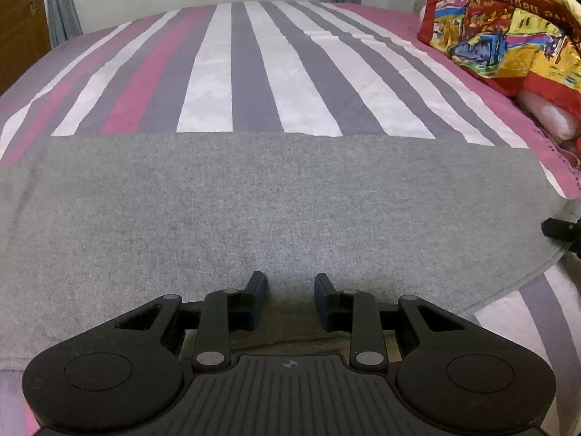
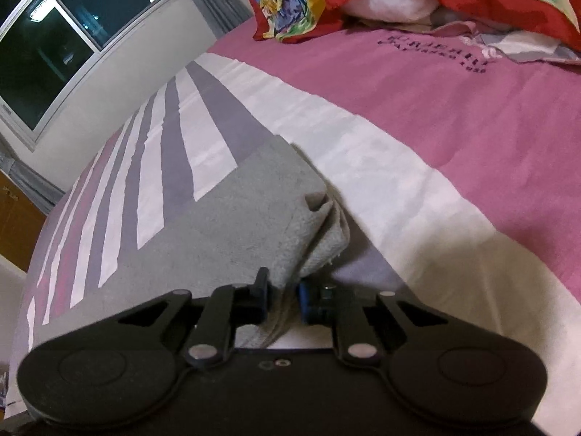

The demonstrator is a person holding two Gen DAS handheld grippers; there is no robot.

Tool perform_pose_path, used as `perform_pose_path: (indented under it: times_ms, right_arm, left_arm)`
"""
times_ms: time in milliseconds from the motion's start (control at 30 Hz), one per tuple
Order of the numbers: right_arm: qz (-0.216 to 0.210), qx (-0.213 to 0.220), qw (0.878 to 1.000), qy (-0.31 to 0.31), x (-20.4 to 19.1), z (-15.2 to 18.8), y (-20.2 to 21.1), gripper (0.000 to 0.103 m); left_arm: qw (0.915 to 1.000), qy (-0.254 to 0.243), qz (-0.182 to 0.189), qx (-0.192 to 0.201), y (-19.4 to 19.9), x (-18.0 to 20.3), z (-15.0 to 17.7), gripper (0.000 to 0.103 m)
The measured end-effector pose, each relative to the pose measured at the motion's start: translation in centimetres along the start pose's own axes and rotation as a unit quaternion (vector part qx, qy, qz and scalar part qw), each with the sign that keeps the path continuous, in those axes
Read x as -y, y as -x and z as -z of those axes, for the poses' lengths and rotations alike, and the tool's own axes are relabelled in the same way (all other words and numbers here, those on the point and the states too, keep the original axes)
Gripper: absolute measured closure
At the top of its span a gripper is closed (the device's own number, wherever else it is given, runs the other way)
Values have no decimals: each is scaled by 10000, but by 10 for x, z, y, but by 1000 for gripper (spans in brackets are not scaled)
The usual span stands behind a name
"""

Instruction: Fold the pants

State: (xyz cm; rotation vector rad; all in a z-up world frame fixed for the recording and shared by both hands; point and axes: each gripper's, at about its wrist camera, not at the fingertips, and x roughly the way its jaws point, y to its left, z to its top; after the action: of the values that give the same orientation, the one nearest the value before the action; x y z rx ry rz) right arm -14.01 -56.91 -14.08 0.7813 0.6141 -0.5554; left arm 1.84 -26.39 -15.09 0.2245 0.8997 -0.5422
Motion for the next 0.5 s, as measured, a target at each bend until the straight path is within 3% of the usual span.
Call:
perform_pose_path:
  times_ms: [133, 300, 500]
  right_arm:
    - [116, -64, 9999, 13, -6, -3, -7, 77]
    - [343, 4, 9991, 231, -17, -5, -8, 86]
    - [445, 277, 9968, 597, -37, -4, 5, 88]
  left_arm:
    - [10000, -12, 53, -13, 1, -3, -1, 73]
    - [9997, 170, 184, -21, 7, -14, -3, 73]
    - [9990, 416, 192, 8, 11, -38, -3, 73]
